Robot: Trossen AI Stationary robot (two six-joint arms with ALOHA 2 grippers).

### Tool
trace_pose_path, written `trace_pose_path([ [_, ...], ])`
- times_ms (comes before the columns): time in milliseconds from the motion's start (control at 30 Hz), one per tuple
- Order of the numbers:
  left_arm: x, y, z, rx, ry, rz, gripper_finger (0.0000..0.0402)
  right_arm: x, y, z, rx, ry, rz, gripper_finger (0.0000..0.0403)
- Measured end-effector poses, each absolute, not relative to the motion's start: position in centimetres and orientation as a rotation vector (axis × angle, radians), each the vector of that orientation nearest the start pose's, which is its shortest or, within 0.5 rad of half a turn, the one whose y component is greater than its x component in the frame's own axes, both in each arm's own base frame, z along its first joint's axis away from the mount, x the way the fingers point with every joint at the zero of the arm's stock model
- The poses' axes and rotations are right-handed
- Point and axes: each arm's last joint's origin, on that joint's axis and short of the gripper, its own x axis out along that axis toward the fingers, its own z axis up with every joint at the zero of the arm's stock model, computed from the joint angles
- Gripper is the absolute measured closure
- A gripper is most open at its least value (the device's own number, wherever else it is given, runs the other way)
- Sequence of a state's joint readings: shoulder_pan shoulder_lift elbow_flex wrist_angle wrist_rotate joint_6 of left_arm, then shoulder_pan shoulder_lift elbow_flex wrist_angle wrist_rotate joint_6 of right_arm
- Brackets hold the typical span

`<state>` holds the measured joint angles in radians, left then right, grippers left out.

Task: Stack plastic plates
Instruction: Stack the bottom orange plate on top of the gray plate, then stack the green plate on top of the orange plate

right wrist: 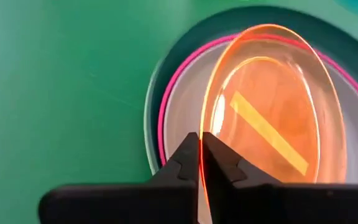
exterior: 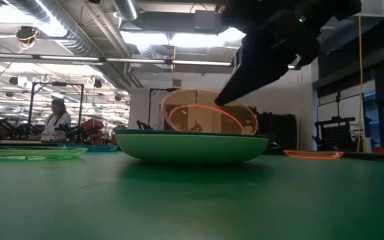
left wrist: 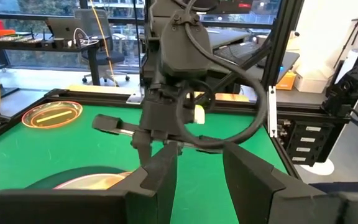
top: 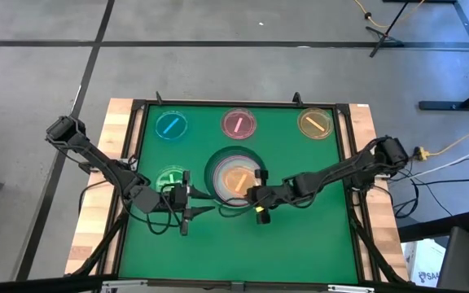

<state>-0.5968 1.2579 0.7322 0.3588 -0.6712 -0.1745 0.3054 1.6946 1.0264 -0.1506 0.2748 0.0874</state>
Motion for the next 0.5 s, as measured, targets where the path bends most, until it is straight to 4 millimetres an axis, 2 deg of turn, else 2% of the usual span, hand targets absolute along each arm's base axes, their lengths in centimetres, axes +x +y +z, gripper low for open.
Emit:
trace_pose_path([
  [100,23.3,-13.7,26.9,-0.077,0.128,0.087,0.0279,33.5,9.5,19.1,-0.106,0.784,-0.022,0.0371],
  [233,23.3,-13.7,26.8,-0.076,0.13,0.087,0.0279,33.3,9.5,19.3,-0.123,0.786,-0.015,0.031],
  [367,23.3,-13.7,26.8,-0.073,0.13,0.087,0.0279,33.0,9.6,21.7,-0.14,0.835,0.031,0.0256],
  [500,23.3,-13.7,26.8,-0.073,0.133,0.087,0.0279,32.2,9.9,24.1,-0.141,0.798,0.054,0.0235],
])
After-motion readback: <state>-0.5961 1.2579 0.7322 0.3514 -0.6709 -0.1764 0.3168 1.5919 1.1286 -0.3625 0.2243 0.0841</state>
